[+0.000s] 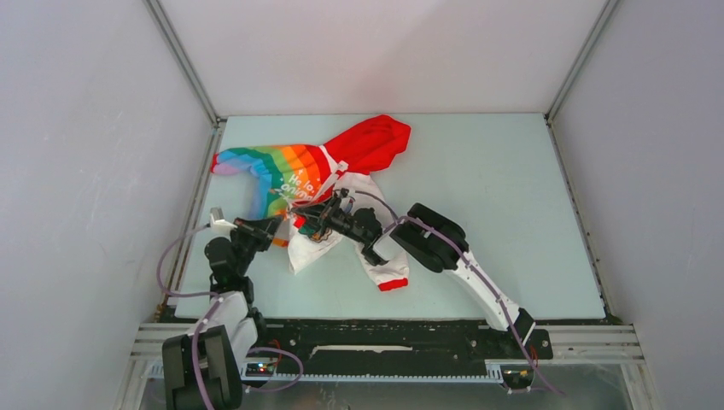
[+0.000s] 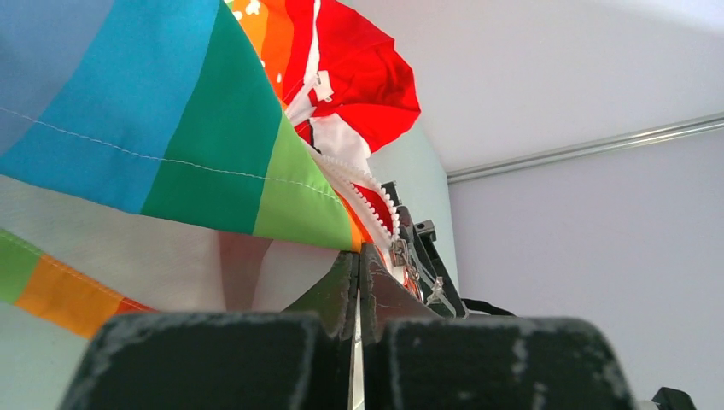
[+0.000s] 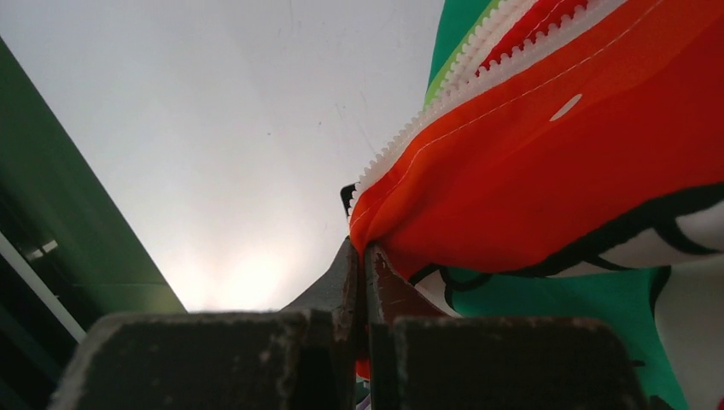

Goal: Zip up the jacket

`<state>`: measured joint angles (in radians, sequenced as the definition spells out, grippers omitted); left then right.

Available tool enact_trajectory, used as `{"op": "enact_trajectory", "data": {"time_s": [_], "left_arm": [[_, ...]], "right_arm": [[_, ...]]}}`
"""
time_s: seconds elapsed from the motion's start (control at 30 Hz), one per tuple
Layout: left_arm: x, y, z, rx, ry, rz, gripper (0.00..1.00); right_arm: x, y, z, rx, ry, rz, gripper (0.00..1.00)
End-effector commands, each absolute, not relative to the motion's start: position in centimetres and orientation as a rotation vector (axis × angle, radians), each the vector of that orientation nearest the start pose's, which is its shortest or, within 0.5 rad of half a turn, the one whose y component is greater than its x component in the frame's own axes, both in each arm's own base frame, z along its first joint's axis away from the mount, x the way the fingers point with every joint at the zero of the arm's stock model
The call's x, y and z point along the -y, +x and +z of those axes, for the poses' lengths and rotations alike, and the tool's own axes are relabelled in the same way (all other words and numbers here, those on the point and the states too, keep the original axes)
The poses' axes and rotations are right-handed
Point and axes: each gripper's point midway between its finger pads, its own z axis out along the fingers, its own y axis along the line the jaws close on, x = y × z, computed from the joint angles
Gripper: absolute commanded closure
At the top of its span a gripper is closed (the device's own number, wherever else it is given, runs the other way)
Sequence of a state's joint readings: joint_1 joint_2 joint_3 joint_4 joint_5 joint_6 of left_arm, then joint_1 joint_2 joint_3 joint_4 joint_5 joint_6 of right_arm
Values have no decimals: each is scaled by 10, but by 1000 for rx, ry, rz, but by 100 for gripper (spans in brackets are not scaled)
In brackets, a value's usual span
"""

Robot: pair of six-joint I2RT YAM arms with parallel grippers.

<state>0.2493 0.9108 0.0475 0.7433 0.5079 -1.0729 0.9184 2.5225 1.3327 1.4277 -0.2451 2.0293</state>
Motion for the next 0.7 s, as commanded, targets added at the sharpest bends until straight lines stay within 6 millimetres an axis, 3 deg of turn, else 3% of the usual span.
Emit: {"op": "enact_trajectory", "data": {"time_s": [0.0, 0.13, 0.4, 0.47, 0.57, 0.67], "left_arm": [[40, 290, 129, -1592, -709, -955, 100], [39, 283, 113, -1604, -724, -924, 100], [38, 283, 99, -1654, -746, -901, 100], [38, 283, 94, -1668, -758, -902, 100], [41, 282, 91, -1687, -755, -913, 100], [42, 281, 87, -1704, -758, -917, 100]], "right_arm": [[-530, 306, 109, -1822, 823, 2396, 100], [-526, 302, 87, -1898, 818, 2339, 98], [-511, 298, 75, -2007, 758, 2201, 69], [-507, 293, 74, -2047, 722, 2163, 53], [-496, 282, 73, -2104, 651, 2113, 43], [-482, 265, 75, -2165, 549, 2105, 25]]}}
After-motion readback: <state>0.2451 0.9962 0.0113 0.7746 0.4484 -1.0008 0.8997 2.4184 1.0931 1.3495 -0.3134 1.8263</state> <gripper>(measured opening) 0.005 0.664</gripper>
